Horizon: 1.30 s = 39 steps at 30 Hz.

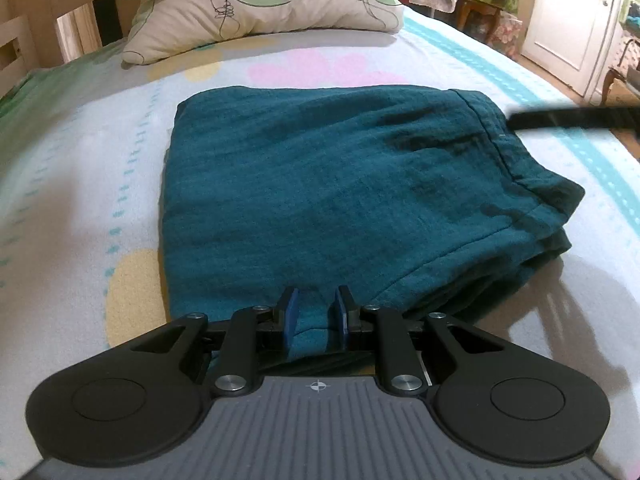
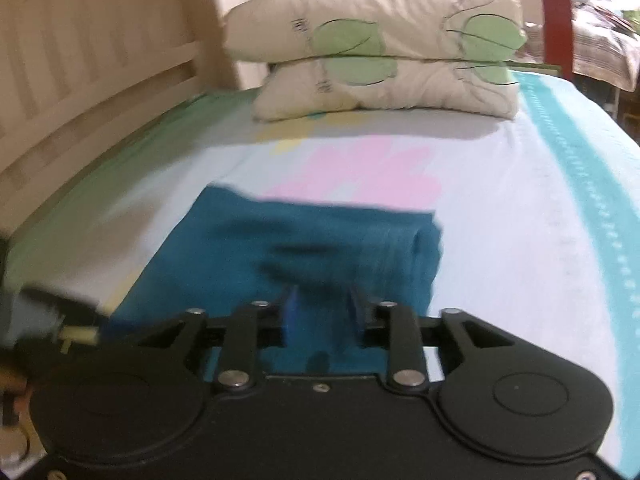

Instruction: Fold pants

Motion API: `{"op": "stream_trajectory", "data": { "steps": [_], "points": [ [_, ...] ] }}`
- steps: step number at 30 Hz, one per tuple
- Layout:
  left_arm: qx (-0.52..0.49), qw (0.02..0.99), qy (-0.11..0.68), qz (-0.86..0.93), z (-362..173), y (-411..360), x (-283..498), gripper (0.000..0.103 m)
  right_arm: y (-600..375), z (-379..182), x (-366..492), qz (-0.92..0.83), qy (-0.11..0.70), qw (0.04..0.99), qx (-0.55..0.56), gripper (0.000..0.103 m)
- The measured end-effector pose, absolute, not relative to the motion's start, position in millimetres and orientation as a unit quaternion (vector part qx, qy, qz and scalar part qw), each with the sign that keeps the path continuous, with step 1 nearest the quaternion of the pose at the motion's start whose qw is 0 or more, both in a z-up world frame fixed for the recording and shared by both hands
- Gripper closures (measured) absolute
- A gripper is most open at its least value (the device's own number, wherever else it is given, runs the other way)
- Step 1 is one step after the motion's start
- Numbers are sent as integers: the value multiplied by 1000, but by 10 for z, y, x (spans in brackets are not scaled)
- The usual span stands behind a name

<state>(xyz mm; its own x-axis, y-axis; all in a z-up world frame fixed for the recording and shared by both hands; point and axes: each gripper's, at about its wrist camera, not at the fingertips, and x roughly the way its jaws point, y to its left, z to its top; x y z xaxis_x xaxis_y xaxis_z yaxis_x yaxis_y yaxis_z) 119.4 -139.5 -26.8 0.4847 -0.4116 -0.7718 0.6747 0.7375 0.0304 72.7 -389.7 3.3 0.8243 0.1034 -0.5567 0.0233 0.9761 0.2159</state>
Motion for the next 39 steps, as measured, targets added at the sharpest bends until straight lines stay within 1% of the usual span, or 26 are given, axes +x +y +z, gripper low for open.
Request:
{"op": "stream_trajectory", "data": {
  "steps": [1, 3, 8, 9, 10, 11, 12, 14, 15, 18, 19, 20, 22, 24, 27, 30, 31, 32, 33, 36, 37, 39],
  "points": [
    [169, 846, 392, -321, -266, -1399, 1202, 83, -3973, 37, 813, 14, 292, 949, 117, 52],
    [171, 846, 390, -320, -260, -1405, 1180, 83, -4096, 8, 1003, 6, 295, 946, 132, 46],
    [169, 848, 388, -319, -258, -1411, 1182, 83, -4361, -178, 1345, 4, 333, 917, 219, 45],
    [169, 848, 388, -319, -258, -1412, 1178, 83, -4370, -210, 1363, 14, 332, 914, 234, 49],
    [169, 848, 388, -319, -260, -1411, 1180, 83, -4346, -207, 1354, 19, 323, 917, 234, 65],
    [168, 848, 388, -319, -263, -1407, 1184, 83, -4290, -184, 1305, 19, 310, 926, 214, 78],
    [167, 848, 388, -320, -264, -1405, 1186, 83, -4204, -148, 1242, 27, 296, 937, 183, 83],
    [164, 848, 388, -320, -267, -1399, 1193, 83, -4033, -117, 1073, 51, 275, 949, 144, 85],
    [163, 849, 388, -320, -268, -1398, 1196, 83, -3921, -104, 992, 70, 272, 953, 118, 88],
    [162, 850, 386, -320, -274, -1398, 1195, 83, -3530, -135, 847, 117, 283, 952, -3, 90],
    [163, 850, 385, -320, -276, -1401, 1193, 83, -3414, -197, 833, 122, 288, 949, -47, 90],
    [164, 851, 384, -319, -278, -1404, 1190, 83, -3361, -240, 840, 123, 289, 947, -67, 90],
    [168, 851, 382, -320, -278, -1411, 1177, 83, -3352, -259, 896, 114, 287, 948, -76, 84],
    [167, 850, 382, -322, -270, -1405, 1175, 83, -3448, -181, 964, 100, 279, 954, -47, 79],
    [160, 850, 385, -323, -268, -1385, 1197, 83, -3665, -69, 1107, 69, 273, 960, -10, 80],
    [159, 850, 384, -324, -263, -1382, 1195, 83, -4035, -81, 1329, -11, 310, 949, 49, 80],
    [160, 850, 383, -325, -263, -1383, 1193, 83, -4185, -122, 1392, -24, 326, 942, 81, 71],
    [161, 849, 383, -325, -264, -1382, 1195, 83, -4263, -146, 1405, -27, 332, 938, 100, 67],
    [161, 849, 383, -326, -261, -1379, 1195, 83, -4280, -154, 1403, -28, 333, 937, 102, 64],
    [154, 848, 387, -329, -242, -1354, 1213, 83, -4134, -115, 1328, -23, 331, 941, 67, 64],
    [150, 847, 389, -329, -230, -1341, 1222, 83, -4106, -99, 1293, -23, 328, 942, 69, 61],
    [140, 847, 396, -327, -195, -1308, 1230, 83, -4067, -1, 1164, -29, 312, 946, 82, 60]
  ]
}}
